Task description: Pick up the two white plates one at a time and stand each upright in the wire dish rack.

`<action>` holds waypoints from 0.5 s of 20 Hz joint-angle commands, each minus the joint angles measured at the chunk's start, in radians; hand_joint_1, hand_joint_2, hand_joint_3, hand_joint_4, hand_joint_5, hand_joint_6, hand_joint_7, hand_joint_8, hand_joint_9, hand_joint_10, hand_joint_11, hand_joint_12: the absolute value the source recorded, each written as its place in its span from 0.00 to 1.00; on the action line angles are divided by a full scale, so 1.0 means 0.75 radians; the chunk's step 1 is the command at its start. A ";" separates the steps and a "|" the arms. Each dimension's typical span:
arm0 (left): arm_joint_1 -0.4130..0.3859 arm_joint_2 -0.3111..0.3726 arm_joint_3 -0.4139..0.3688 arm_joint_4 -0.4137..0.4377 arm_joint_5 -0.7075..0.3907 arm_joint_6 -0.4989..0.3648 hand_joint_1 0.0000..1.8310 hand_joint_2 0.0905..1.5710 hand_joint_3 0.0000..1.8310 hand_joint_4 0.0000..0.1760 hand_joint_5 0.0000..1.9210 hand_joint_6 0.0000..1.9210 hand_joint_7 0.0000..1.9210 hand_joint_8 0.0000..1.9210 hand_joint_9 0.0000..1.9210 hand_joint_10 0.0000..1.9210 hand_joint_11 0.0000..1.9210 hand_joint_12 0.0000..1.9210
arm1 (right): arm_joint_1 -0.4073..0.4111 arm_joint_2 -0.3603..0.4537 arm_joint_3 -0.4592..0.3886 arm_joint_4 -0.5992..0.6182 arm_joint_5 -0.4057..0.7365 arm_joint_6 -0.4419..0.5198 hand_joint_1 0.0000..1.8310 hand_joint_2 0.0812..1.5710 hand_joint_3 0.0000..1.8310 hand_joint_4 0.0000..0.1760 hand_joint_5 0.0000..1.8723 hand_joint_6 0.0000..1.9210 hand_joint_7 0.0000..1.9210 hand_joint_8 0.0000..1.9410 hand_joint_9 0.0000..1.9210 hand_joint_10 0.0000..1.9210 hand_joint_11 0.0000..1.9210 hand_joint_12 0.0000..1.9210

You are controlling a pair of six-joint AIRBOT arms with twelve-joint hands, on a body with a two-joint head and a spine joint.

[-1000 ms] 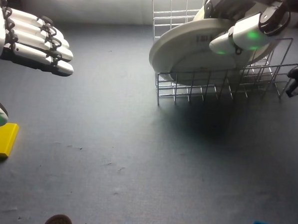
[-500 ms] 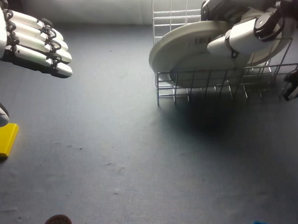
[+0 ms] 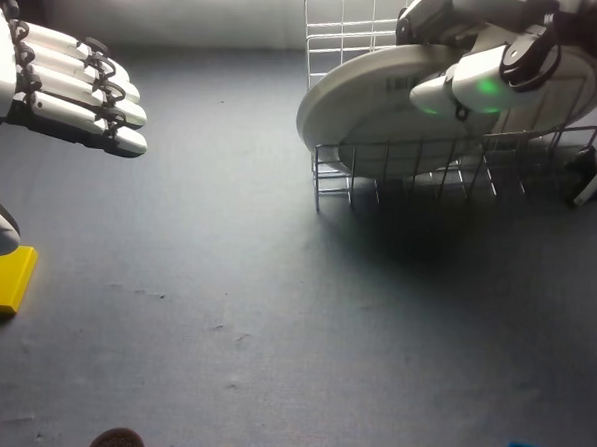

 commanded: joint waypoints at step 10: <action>-0.010 -0.002 -0.004 -0.100 0.003 0.005 0.00 0.66 0.00 0.00 0.07 0.00 0.05 0.00 0.03 0.00 0.00 0.11 | 0.030 0.005 0.002 -0.043 0.079 0.009 0.56 0.79 0.00 0.00 0.38 0.72 0.39 0.17 0.27 0.37 0.08 0.77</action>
